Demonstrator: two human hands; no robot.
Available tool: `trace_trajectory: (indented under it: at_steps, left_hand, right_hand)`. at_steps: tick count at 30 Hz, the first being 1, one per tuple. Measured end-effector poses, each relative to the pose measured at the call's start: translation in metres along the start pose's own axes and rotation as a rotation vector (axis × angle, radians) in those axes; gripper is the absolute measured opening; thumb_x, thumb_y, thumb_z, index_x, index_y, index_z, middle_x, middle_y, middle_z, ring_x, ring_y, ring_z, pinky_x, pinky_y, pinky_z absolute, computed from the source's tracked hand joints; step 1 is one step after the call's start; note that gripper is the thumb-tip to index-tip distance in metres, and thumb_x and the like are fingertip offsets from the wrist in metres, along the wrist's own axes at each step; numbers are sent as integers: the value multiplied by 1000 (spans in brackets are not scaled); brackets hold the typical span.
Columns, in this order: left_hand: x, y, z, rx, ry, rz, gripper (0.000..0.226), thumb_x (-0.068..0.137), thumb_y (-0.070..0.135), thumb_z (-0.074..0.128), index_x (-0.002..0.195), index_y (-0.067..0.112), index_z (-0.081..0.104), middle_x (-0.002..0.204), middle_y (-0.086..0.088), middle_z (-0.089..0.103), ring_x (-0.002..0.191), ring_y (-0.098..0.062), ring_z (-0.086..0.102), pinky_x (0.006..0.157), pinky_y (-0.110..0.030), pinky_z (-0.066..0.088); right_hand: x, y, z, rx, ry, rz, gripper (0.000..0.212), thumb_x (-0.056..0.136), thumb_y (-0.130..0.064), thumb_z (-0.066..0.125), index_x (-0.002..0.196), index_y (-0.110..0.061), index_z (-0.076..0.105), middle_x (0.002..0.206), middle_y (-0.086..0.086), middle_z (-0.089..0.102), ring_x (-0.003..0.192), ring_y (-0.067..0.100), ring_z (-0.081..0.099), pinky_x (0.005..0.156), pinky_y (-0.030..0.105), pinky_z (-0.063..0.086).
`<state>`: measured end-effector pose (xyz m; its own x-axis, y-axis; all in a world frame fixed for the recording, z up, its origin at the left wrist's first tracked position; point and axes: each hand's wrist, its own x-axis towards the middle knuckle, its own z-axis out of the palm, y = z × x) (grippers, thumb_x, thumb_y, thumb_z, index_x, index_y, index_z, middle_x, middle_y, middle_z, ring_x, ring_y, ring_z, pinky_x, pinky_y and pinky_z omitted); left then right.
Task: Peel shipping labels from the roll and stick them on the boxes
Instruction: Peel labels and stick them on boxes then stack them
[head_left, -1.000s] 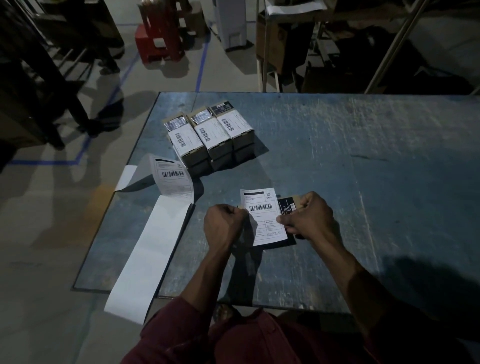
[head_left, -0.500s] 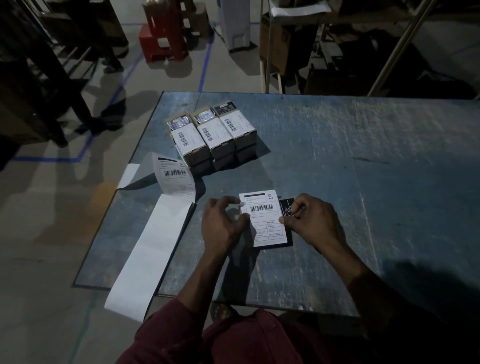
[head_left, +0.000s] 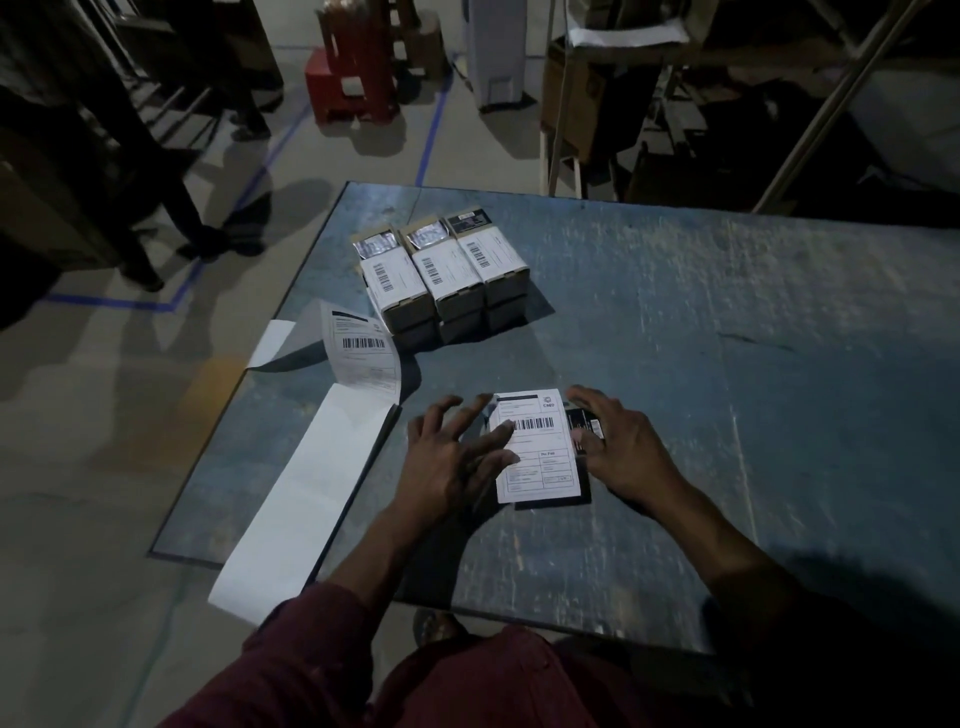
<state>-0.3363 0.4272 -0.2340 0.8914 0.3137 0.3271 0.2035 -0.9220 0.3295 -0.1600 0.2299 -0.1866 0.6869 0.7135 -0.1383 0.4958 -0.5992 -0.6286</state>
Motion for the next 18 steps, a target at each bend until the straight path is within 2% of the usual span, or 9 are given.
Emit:
trace_trajectory:
  at_steps: [4,8,12,14,16,18]
  left_hand:
    - [-15,0,14,-34,113,45,39,107,49,53,140,35,66,162,3,46,141,-35,45,99,-47,39]
    - [-20,11,16,-69,137,85,48,103,45,60,142,19,66,159,-1,50,150,-34,39,108,-53,39]
    - [-20,19,14,-2,130,61,68,91,64,71,140,17,68,155,0,54,147,-35,43,108,-50,37]
    - [-19,20,14,6,111,46,73,87,68,74,141,20,67,155,3,55,146,-33,45,106,-52,40]
    - [-20,18,16,21,114,58,76,86,70,73,142,20,66,155,2,55,145,-34,46,104,-54,41]
    - [-22,18,15,-1,108,66,89,80,81,70,143,18,65,157,1,52,145,-35,47,105,-53,41]
  right_hand:
    - [1,7,0,45,-14,-40,51,105,-33,56,154,-32,42,150,-5,57,139,25,54,113,48,45]
    - [2,20,4,-18,-66,-58,55,100,-52,41,154,-45,32,156,-3,52,144,29,48,114,51,43]
    - [4,24,7,-13,-73,-78,53,101,-49,40,153,-43,35,156,-5,52,143,32,49,118,51,39]
    - [5,27,8,0,-81,-85,53,101,-47,42,153,-44,35,156,-7,51,143,31,49,118,51,39]
    - [4,25,6,15,-96,-82,53,100,-55,41,152,-47,33,157,-9,50,144,30,48,115,51,42]
    - [1,18,0,36,-109,-73,59,96,-68,45,150,-48,34,153,-10,53,142,29,50,111,50,45]
